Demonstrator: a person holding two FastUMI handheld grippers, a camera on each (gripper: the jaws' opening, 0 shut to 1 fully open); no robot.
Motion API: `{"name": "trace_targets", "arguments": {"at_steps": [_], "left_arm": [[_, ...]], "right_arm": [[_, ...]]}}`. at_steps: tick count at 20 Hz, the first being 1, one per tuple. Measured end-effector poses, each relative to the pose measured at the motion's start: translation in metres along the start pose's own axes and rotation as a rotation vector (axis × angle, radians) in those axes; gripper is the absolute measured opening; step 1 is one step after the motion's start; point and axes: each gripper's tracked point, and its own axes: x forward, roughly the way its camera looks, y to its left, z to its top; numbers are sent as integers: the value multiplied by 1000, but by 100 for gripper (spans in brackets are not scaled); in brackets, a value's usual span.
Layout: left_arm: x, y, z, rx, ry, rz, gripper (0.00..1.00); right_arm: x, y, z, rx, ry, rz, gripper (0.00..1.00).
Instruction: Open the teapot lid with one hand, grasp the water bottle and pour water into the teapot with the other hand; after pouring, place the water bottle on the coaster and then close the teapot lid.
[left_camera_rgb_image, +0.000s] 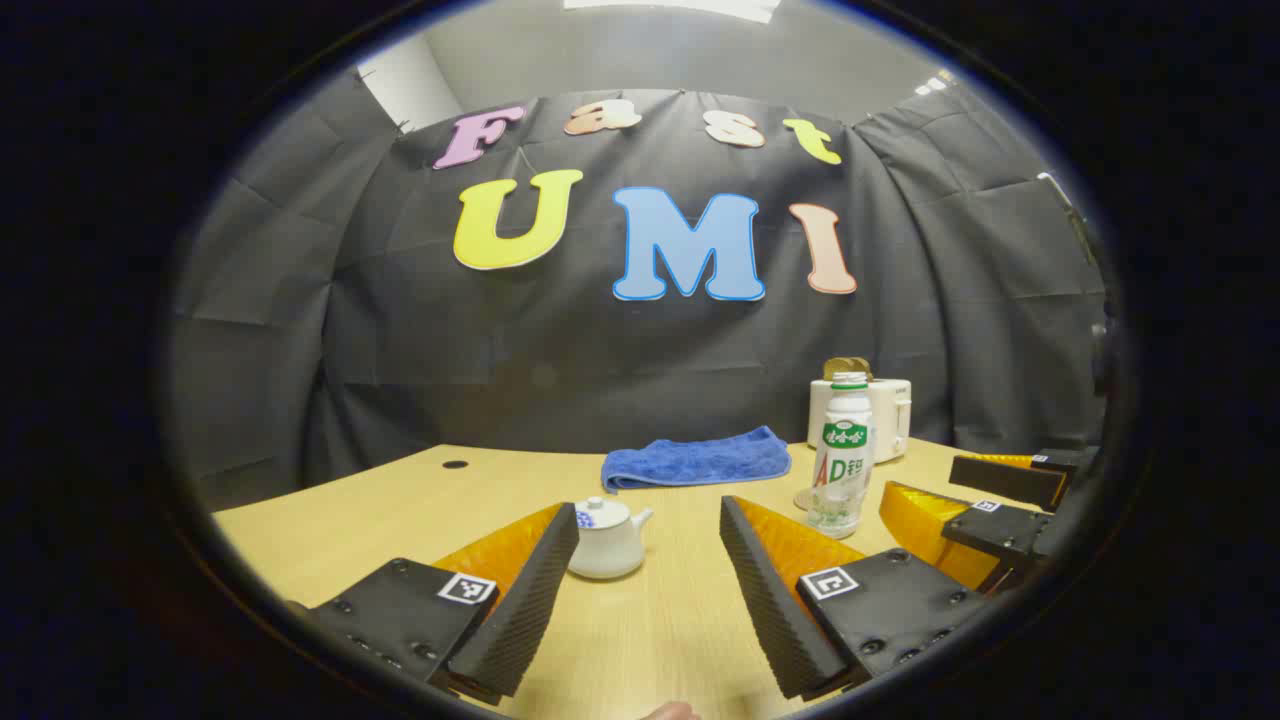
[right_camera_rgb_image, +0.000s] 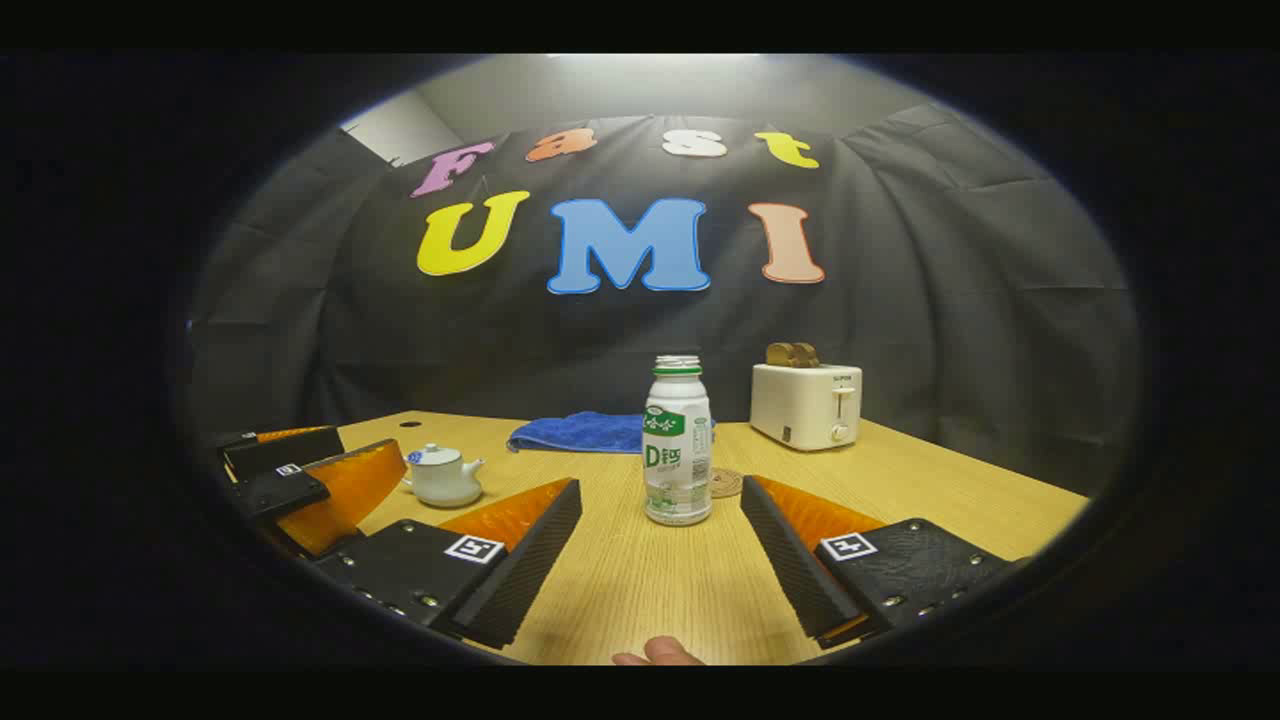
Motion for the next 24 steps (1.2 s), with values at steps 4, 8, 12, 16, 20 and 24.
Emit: {"name": "trace_targets", "arguments": {"at_steps": [4,8,12,16,20,24], "left_arm": [[-5,4,8,1,-24,10,95],[-7,1,12,11,-37,6,89],[-5,0,9,13,-40,10,100],[-1,-5,2,12,-26,-2,100],[0,1,8,-1,-42,2,100],[16,17,3,15,-31,35,95]], "right_arm": [[1,0,-2,1,3,-2,99],[-1,3,1,10,-4,0,99],[-4,1,5,-18,-26,-8,99],[-3,1,8,-13,-50,-1,99],[3,-2,8,-16,-37,-12,99],[12,1,8,-47,-24,0,99]]}}
